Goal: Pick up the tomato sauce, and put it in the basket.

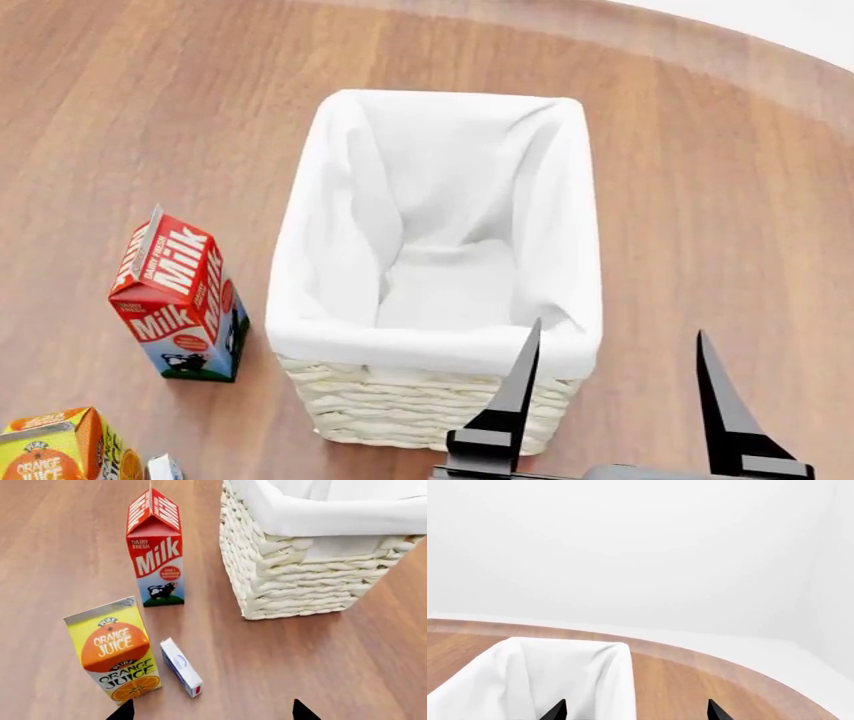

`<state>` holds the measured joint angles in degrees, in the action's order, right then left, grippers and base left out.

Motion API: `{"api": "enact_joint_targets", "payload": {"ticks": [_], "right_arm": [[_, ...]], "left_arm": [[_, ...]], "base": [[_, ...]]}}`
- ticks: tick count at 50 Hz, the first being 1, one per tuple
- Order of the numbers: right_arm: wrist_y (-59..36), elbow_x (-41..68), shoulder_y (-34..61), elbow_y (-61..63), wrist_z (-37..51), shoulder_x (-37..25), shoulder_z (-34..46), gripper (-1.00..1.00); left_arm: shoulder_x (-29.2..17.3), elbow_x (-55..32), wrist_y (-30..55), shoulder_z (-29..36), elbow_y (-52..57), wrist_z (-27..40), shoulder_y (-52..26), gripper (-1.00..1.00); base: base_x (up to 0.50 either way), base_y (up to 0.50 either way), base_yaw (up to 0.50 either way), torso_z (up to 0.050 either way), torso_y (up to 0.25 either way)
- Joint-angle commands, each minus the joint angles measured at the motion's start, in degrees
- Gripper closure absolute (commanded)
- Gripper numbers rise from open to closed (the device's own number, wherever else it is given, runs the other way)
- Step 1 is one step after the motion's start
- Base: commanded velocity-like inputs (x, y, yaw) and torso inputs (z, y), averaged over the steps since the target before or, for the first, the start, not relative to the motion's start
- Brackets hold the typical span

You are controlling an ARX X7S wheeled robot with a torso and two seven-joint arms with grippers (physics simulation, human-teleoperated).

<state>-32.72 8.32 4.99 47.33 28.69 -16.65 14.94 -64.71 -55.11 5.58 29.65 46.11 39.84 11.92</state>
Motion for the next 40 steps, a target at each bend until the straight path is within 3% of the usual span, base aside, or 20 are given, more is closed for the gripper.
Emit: {"api": "enact_joint_targets", "payload": {"ticks": [1,23,40], "right_arm": [[-0.1,0.2,0.2,-0.2,0.2,-0.2,0.3,-1.0],[0.8,0.7,0.2,-1.3,0.4,-0.4,0.5,-1.0],[0.9,1.0,0.2,-1.3,0.8,-0.8,0.5,-1.0]], "left_arm": [[0.5,-1.8,4.3,1.7,-0.9,0.9,-1.7,-1.0],[2.2,-3.8,13.0,6.3,-1.1,0.0,-4.6,-1.0],[1.4,-4.1,14.4,7.5,-1.7,1.1,-3.2,-1.0]], "base": [[0.0,0.0,0.0,0.0,0.0],[0.0,0.0,0.0,0.0,0.0],[0.0,0.0,0.0,0.0,0.0]]}}
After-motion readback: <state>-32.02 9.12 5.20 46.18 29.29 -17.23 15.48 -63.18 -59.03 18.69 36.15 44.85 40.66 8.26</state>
